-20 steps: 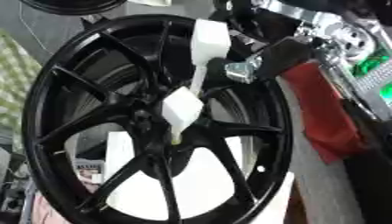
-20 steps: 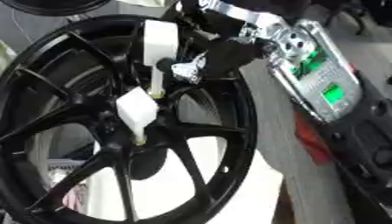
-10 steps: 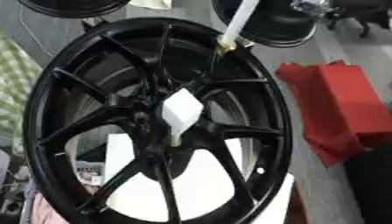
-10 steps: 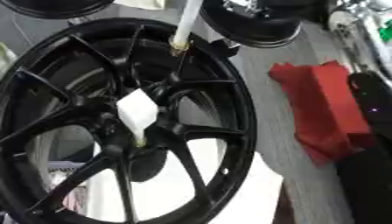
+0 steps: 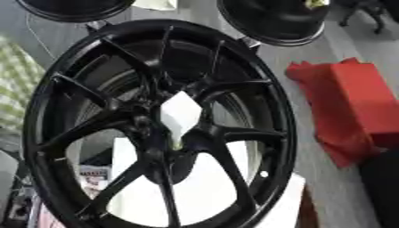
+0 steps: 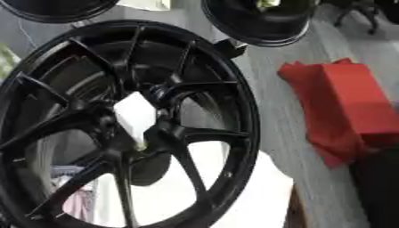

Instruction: Pull the pin out of the wheel hub.

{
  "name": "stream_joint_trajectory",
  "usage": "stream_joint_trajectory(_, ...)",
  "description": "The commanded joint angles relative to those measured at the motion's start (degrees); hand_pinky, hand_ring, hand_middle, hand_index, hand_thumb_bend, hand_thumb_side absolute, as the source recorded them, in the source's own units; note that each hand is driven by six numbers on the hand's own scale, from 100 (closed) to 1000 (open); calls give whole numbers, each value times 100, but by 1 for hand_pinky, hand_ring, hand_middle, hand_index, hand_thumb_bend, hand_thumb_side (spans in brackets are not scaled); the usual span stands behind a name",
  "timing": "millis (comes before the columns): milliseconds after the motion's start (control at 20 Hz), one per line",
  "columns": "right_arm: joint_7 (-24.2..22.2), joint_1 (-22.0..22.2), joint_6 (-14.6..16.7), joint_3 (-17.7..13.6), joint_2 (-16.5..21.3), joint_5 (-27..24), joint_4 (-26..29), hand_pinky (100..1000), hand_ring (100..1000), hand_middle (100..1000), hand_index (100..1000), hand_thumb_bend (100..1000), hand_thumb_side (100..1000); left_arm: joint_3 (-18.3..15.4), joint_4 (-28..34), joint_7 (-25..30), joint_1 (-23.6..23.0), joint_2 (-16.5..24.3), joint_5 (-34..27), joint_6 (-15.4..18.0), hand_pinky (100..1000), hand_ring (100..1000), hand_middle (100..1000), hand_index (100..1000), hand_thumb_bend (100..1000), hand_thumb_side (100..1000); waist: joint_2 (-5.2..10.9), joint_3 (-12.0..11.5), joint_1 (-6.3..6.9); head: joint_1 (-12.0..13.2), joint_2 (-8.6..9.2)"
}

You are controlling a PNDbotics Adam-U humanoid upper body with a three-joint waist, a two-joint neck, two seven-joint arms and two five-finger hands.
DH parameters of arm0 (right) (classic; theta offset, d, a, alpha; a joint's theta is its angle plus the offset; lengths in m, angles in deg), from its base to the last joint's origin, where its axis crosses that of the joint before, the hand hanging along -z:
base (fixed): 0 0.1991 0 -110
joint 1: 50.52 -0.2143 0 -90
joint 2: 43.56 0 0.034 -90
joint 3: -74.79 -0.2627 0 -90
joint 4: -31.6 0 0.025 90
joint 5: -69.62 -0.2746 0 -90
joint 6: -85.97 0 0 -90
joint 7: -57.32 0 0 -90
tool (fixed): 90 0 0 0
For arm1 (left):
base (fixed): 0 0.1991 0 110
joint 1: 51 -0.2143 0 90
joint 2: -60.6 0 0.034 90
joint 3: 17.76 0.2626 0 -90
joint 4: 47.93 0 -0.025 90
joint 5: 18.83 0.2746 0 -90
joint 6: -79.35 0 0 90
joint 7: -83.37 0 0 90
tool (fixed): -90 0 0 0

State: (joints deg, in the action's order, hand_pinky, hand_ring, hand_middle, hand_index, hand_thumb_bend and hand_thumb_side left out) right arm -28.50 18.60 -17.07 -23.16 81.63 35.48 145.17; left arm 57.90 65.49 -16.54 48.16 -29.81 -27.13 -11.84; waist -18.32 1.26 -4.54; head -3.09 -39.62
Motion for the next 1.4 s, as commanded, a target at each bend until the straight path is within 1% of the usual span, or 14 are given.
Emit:
stream_joint_trajectory(50, 370, 578, 443, -398, 295, 344, 102, 962, 800, 406, 609, 194, 120, -66, 117, -22, 63, 29, 17, 39, 721, 651, 544, 673, 100, 772, 108, 29, 51, 58, 101)
stream_joint_trajectory(200, 531, 1385, 740, -579, 38, 896, 102, 963, 803, 413, 616, 197, 119, -69, 117, -28, 87, 7, 16, 53, 721, 651, 544, 673, 100, 770, 82, 55, 120, 100, 144)
stream_joint_trajectory(300, 595, 1785, 909, -703, -233, 1247, 102, 963, 808, 425, 627, 200, 119, -74, 117, -31, 95, -2, 16, 64, 721, 650, 544, 673, 100, 769, 68, 60, 159, 119, 156)
stream_joint_trajectory(400, 616, 2096, 999, -788, -526, 1626, 102, 965, 819, 447, 644, 209, 128, -80, 117, -37, 97, -19, 15, 71, 721, 650, 544, 673, 100, 769, 54, 61, 193, 132, 172)
stream_joint_trajectory(550, 559, 2383, 1000, -870, -963, 2220, 102, 969, 833, 484, 683, 254, 139, -77, 117, -34, 111, -45, 12, 75, 721, 650, 544, 673, 100, 769, 34, 58, 237, 151, 207)
stream_joint_trajectory(650, 499, 2538, 965, -897, -1221, 2648, 102, 972, 843, 517, 710, 304, 140, -71, 117, -26, 128, -57, 7, 82, 721, 650, 544, 673, 100, 768, 18, 53, 266, 165, 233)
stream_joint_trajectory(750, 414, 2664, 913, -906, -1450, 3011, 102, 980, 855, 558, 741, 387, 126, -67, 117, -19, 141, -72, 3, 84, 721, 649, 544, 673, 100, 768, 3, 50, 293, 184, 254)
stream_joint_trajectory(800, 351, 2723, 885, -906, -1550, 3161, 102, 987, 864, 598, 771, 442, 103, -66, 117, -18, 147, -78, -1, 85, 721, 649, 544, 673, 100, 769, -5, 49, 304, 193, 265)
stream_joint_trajectory(850, 273, 2779, 854, -908, -1646, 3296, 102, 991, 870, 627, 791, 445, 100, -65, 117, -17, 153, -84, -5, 86, 721, 649, 544, 673, 100, 769, -11, 48, 313, 202, 274)
stream_joint_trajectory(950, 178, 2869, 775, -945, -1813, 3478, 102, 1000, 889, 713, 832, 409, 100, -65, 117, -16, 157, -93, -10, 88, 721, 650, 544, 673, 100, 769, -18, 48, 330, 226, 288)
stream_joint_trajectory(1050, 146, 2943, 679, -998, -1955, 3583, 102, 1000, 909, 767, 854, 377, 100, -68, 117, -18, 158, -99, -12, 90, 721, 650, 544, 673, 100, 769, -21, 51, 343, 252, 290)
stream_joint_trajectory(1100, 143, 2970, 632, -1023, -2012, 3612, 102, 1000, 915, 778, 858, 359, 100, -69, 117, -19, 157, -101, -13, 90, 721, 650, 544, 673, 100, 769, -21, 55, 350, 267, 284)
stream_joint_trajectory(1300, 202, 3004, 532, -1095, -2152, 3560, 102, 1000, 916, 777, 858, 355, 100, -60, 117, -9, 163, -102, -22, 91, 721, 650, 545, 673, 100, 769, -10, 69, 369, 295, 267)
stream_joint_trajectory(1400, 272, 2966, 616, -1106, -2161, 3425, 102, 1000, 906, 751, 842, 410, 100, -52, 117, 4, 166, -96, -24, 88, 721, 650, 545, 673, 100, 769, -1, 75, 374, 279, 261)
